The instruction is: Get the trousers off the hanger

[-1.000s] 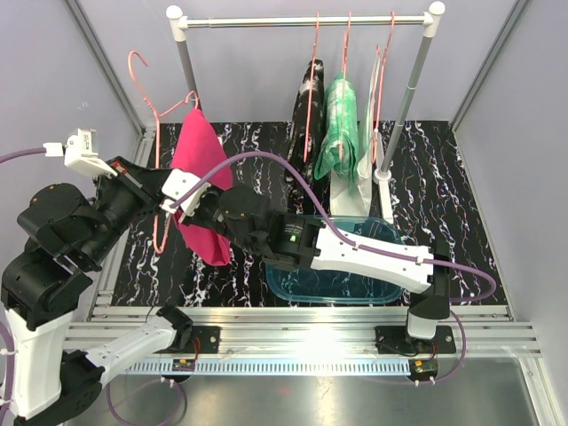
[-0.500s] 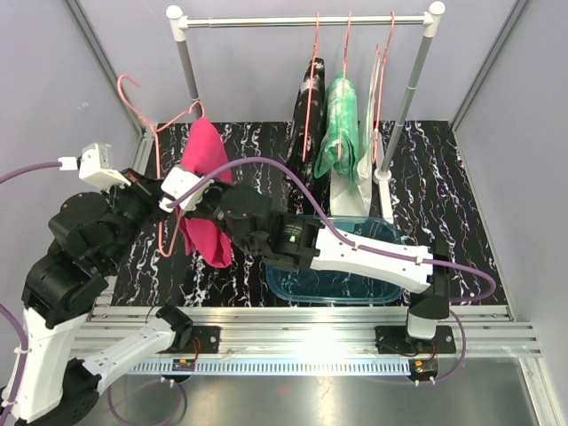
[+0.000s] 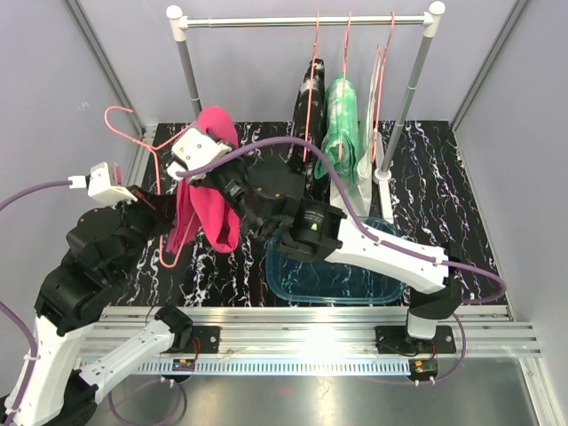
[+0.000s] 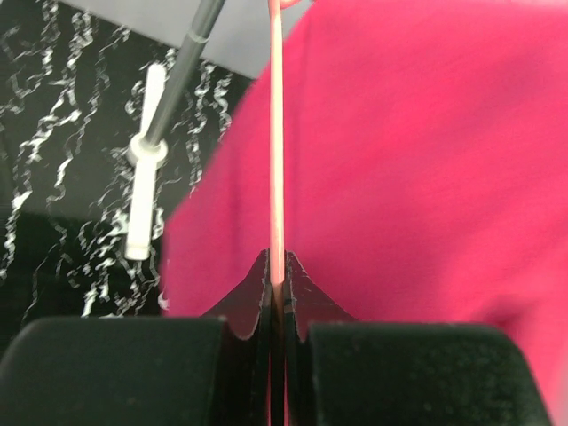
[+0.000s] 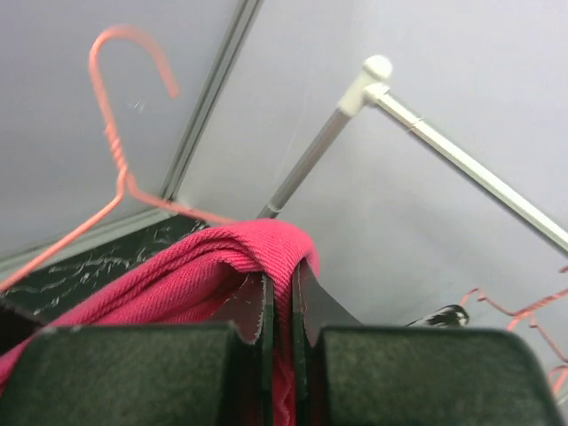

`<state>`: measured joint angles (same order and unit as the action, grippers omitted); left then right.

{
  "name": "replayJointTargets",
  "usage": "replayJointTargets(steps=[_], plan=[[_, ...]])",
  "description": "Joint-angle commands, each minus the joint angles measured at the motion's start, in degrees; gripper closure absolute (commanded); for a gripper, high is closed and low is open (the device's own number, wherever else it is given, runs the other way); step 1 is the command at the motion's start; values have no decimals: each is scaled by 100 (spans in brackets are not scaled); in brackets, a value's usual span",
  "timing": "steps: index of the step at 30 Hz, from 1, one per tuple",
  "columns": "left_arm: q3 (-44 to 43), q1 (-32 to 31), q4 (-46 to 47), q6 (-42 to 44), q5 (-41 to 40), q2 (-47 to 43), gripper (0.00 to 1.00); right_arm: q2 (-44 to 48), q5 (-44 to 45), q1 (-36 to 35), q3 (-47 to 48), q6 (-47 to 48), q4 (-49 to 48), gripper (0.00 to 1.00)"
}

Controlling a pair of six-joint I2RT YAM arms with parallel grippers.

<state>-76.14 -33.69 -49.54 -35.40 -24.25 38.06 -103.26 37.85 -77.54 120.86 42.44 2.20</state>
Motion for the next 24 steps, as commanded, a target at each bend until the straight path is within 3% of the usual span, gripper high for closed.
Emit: replayJointTargets(steps=[1, 5, 13, 24], plan=[[265, 3, 120, 42, -431, -159, 100, 377, 206, -25, 895, 406, -1037, 100], [564, -6, 41, 68, -721, -299, 100, 465, 91, -25, 1273, 274, -704, 100], [925, 3, 15, 165, -976, -493, 100, 1053, 188, -25, 808, 90, -580, 100], [811, -6, -161, 472, -1424, -651, 100, 2749, 92, -33, -1361, -928, 35, 100]])
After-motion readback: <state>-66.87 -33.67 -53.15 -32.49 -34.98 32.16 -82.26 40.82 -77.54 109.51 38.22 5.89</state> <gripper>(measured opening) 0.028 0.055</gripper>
